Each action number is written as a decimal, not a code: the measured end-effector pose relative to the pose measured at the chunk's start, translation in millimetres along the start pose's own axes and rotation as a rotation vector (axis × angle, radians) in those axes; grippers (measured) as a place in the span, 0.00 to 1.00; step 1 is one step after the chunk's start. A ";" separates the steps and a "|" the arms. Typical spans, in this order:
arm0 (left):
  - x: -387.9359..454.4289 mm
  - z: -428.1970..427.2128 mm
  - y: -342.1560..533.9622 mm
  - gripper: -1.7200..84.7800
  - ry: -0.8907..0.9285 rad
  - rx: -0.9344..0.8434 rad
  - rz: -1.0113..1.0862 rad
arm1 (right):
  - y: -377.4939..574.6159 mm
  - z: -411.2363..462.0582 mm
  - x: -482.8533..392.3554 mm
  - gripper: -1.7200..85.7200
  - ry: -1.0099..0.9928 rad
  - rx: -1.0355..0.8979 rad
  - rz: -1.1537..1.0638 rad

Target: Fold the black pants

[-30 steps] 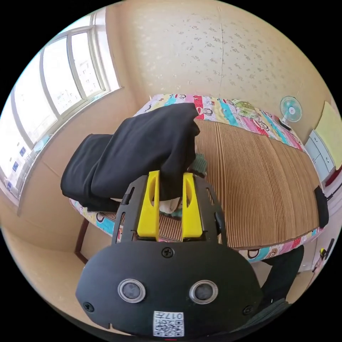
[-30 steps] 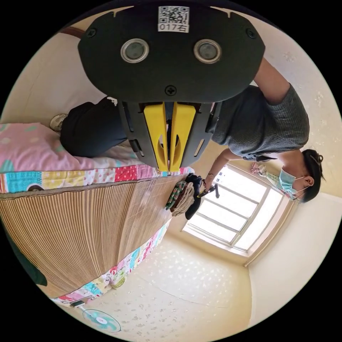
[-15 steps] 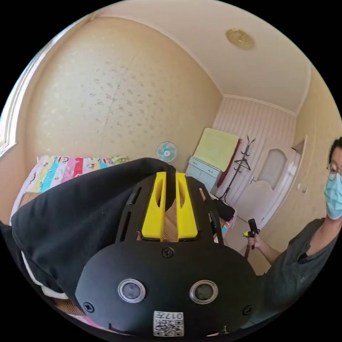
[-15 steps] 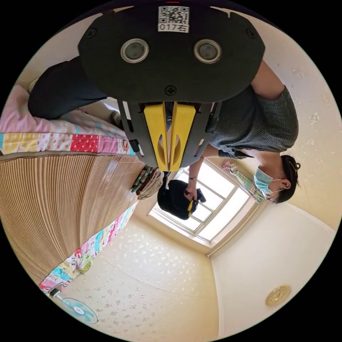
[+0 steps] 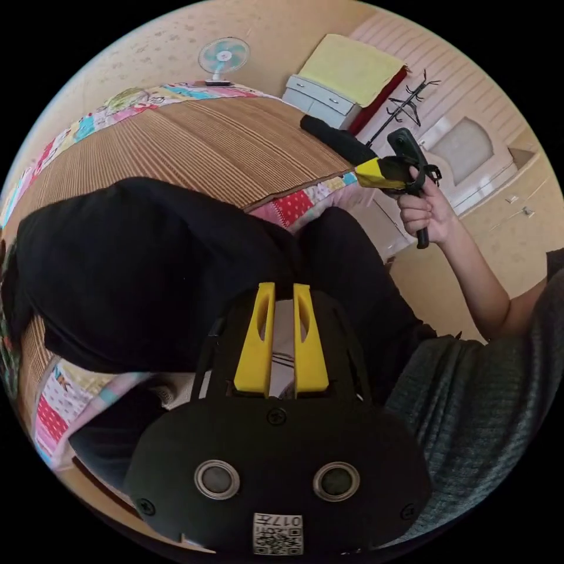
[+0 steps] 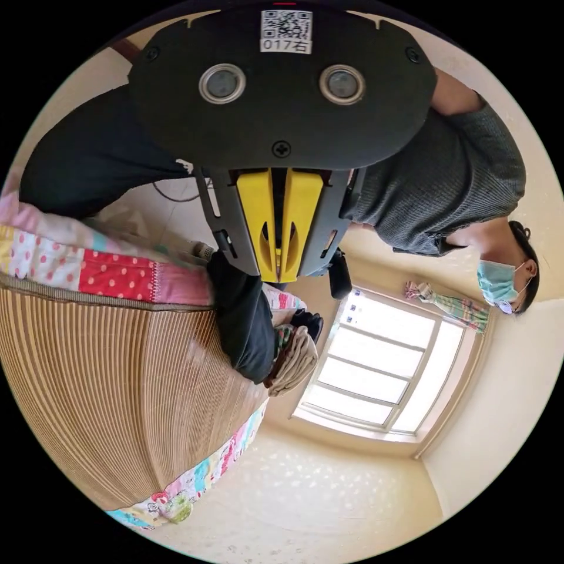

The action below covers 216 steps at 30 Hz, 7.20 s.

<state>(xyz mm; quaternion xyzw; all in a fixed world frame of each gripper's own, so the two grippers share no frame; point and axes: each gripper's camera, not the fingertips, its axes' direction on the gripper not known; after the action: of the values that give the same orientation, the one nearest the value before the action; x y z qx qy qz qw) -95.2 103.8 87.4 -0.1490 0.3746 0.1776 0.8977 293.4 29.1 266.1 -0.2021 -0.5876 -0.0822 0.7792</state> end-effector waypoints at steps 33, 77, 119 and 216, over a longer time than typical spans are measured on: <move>-201.1 -180.0 28.3 0.05 0.084 0.567 -0.385 | -176.9 83.0 -91.5 0.04 -0.099 0.130 -0.170; -276.9 -75.7 -87.9 0.21 -0.307 0.130 -0.442 | -147.5 4.3 51.8 0.17 0.525 -0.006 0.208; -359.5 -91.9 48.3 0.18 -0.143 0.091 -0.555 | -132.2 96.0 78.6 0.14 0.133 -0.130 0.282; -94.4 57.0 -75.0 0.21 0.420 -0.034 -0.236 | -65.7 22.9 -75.0 0.05 0.210 -0.078 -0.264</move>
<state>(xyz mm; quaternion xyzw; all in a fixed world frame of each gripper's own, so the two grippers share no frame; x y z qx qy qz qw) -89.6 40.2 204.5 -0.2405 0.5300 0.0429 0.8121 226.9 -29.1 214.5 -0.1435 -0.5206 -0.2272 0.8104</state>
